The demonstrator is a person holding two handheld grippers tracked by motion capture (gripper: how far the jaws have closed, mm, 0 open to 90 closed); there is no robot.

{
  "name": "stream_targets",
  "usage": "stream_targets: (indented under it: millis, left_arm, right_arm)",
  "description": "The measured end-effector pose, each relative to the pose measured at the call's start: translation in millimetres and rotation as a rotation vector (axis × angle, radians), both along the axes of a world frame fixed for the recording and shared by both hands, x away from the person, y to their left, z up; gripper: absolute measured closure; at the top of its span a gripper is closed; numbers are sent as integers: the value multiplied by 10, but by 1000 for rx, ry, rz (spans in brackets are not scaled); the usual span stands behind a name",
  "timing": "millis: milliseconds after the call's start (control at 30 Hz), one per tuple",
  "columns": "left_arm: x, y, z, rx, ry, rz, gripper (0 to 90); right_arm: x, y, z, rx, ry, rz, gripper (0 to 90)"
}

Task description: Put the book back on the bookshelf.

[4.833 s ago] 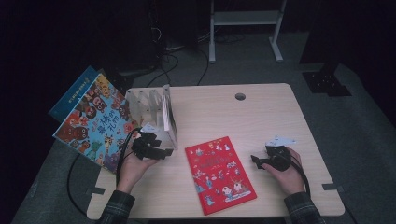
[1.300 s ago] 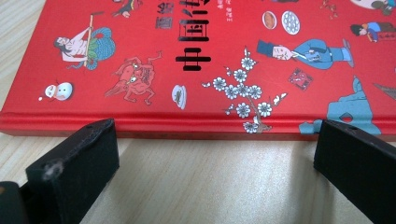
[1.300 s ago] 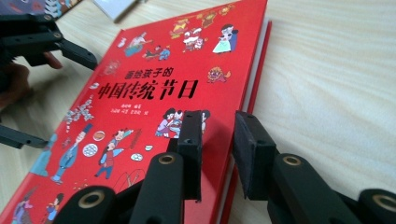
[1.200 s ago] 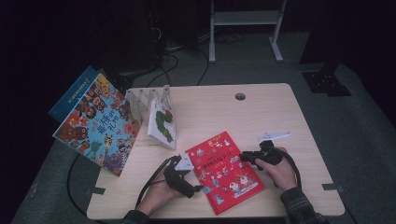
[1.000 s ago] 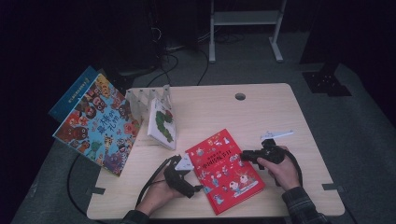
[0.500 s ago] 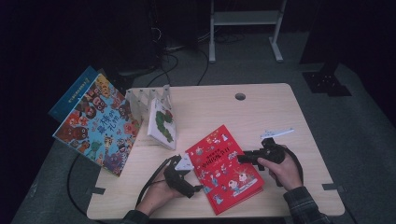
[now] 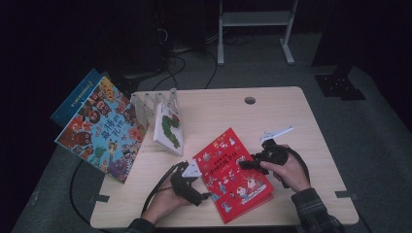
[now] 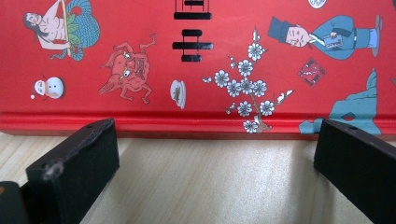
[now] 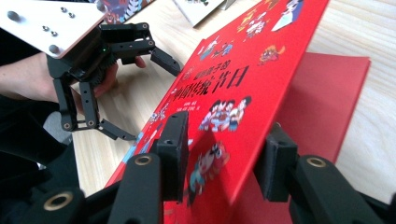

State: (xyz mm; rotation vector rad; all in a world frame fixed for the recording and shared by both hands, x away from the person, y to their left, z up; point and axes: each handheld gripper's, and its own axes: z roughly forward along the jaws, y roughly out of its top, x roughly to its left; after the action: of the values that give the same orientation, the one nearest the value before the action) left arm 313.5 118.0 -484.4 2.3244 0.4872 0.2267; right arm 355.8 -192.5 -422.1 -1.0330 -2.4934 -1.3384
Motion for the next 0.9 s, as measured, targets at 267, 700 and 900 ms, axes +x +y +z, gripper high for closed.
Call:
stream_targets:
  millis: [267,700,900]
  left_arm:
    - [-2,0,-1,-1,3,1,0]
    - [15,38,6,4,5,28,0]
    - [33,49,41,13,42,62,0]
  right_arm:
    - [81,155,-26,-36,53,64,599]
    - [81,121,-14,56,101,47,739]
    - [63,61,36,116,97,50,796]
